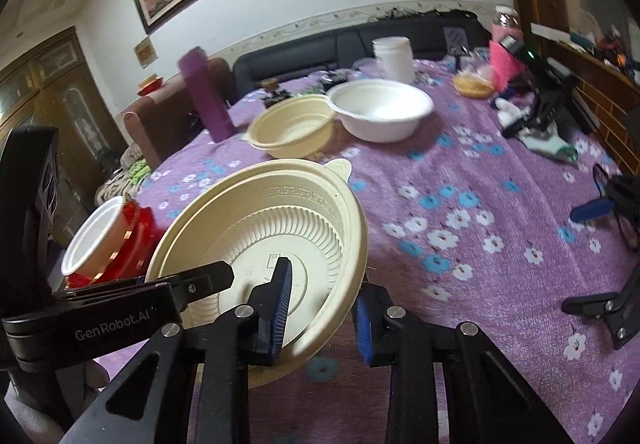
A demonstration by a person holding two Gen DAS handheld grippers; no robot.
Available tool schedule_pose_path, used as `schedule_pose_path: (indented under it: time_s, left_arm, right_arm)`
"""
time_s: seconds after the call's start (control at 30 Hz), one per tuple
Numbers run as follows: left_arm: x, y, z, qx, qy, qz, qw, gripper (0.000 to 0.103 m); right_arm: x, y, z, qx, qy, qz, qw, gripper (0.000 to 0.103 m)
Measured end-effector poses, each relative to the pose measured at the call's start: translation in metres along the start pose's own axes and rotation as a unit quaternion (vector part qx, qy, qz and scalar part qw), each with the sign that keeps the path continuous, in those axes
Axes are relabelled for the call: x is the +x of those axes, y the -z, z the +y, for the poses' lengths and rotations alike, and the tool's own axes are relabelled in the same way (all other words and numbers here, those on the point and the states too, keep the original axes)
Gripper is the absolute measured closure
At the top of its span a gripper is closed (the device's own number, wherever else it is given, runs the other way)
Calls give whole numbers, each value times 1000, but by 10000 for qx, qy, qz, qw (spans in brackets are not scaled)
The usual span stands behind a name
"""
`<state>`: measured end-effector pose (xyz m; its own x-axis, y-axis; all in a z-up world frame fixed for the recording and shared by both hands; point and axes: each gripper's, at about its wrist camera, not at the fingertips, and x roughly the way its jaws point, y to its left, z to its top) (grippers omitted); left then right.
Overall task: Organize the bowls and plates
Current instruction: 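Lift the beige bowl with both tools and lower it into the white foam bowl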
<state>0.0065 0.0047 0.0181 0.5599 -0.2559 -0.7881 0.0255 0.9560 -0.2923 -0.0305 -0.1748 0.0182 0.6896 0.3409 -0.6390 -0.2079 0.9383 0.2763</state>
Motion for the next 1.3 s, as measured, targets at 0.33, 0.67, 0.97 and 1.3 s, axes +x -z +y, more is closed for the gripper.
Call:
schedule_pose_path:
  time_s: [0.33,0.67,0.97,1.3]
  left_arm:
    - [-65,-3,48,-376,-296,-679,9965,67]
    - [-104,-13,131,-1027,-920,-1062,9847,67]
    - [-98,-18,180,-1372,-1069,-942,9802,67]
    - [-97,-21,190,-1383,-1086,-1022,9791,67]
  right_arm:
    - [-3,-25,77,-717,-439,-128,9964,72]
    - [30,-47,174,-1551,-903,23,9838,72]
    - [76,-46,216,-1755,-1003,479,9782,72]
    - [96,-44,223,-1778,-936,655,9774,72]
